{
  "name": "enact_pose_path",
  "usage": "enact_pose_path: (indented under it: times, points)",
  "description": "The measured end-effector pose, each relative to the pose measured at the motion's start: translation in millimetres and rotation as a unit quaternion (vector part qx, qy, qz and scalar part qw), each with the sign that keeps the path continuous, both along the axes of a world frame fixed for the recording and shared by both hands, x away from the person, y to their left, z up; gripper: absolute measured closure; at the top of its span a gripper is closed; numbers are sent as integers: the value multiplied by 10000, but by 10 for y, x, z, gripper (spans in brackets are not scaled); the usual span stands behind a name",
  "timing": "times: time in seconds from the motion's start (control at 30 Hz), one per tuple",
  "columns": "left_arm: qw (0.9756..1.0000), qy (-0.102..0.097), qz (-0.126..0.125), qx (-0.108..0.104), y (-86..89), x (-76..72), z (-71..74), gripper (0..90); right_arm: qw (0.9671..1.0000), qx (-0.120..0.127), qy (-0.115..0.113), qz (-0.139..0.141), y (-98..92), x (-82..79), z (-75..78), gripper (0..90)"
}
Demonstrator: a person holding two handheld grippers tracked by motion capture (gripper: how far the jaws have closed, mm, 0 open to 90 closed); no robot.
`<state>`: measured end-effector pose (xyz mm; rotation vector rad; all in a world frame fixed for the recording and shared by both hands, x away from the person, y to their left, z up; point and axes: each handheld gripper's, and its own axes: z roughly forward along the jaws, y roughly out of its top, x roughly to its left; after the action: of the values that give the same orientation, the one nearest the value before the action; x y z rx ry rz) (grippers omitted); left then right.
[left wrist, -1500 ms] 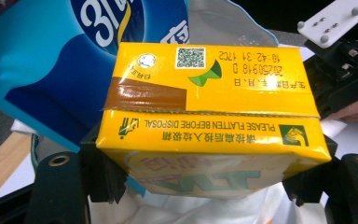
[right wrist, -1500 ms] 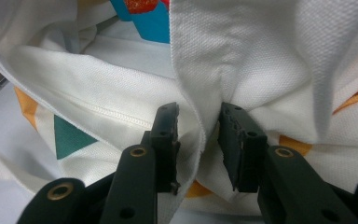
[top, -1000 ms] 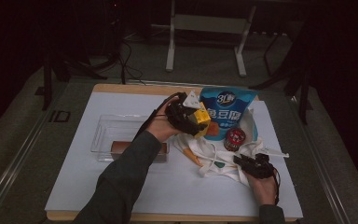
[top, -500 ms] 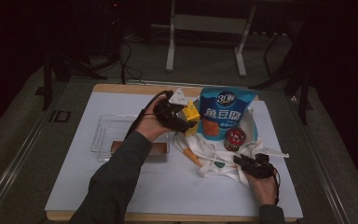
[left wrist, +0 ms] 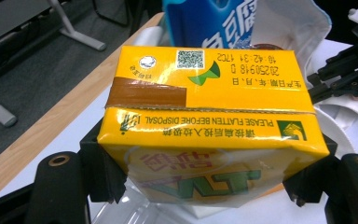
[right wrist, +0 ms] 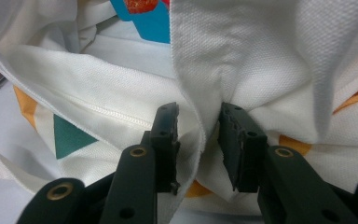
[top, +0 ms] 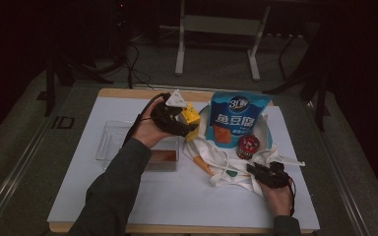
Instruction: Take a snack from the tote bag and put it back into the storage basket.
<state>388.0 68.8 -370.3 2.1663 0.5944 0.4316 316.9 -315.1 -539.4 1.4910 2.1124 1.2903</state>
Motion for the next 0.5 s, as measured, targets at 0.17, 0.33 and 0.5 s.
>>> enact_pose_path:
  times: [0.17, 0.33, 0.5]
  points:
    - [9998, 13, 186, -37, 107, 8, 3, 285, 10000, 1, 1, 0, 0, 0, 0, 671]
    - [9994, 39, 340, -56, 214, 20, -7, 285, 10000, 0, -1, -2, 0, 0, 0, 671]
    - [9985, 101, 538, -24, 313, 33, -50, 285, 10000, 0, -3, -2, 0, 0, 0, 671]
